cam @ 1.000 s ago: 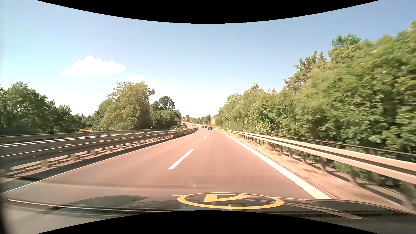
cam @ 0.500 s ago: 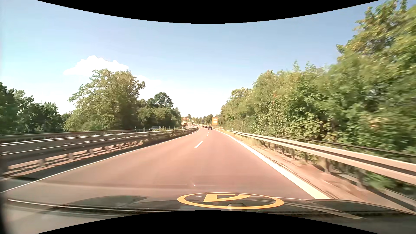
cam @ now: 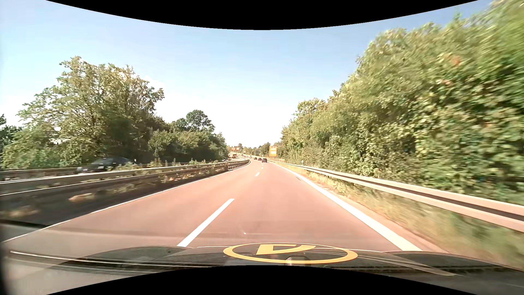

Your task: Follow the waypoints while adhering to traffic rules and regulations

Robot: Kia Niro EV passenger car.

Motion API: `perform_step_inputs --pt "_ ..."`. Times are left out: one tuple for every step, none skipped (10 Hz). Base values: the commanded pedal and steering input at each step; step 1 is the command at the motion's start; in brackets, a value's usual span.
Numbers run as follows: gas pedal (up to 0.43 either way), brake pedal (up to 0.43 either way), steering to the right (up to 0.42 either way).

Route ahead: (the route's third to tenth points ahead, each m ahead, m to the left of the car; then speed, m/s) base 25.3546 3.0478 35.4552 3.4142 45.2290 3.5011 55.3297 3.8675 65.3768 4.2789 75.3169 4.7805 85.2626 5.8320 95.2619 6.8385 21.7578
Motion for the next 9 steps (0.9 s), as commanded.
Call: perform_step_inputs --pt "0.209 0.0 -0.005" --pt "0.22 0.0 -0.005" --pt "0.22 0.0 -0.005" --pt "0.228 0.0 -0.005" --pt "0.24 0.0 -0.005" --pt "0.24 0.0 -0.005" --pt "0.24 0.0 -0.005" --pt "0.24 0.0 -0.004" --pt "0.24 0.0 -0.004"
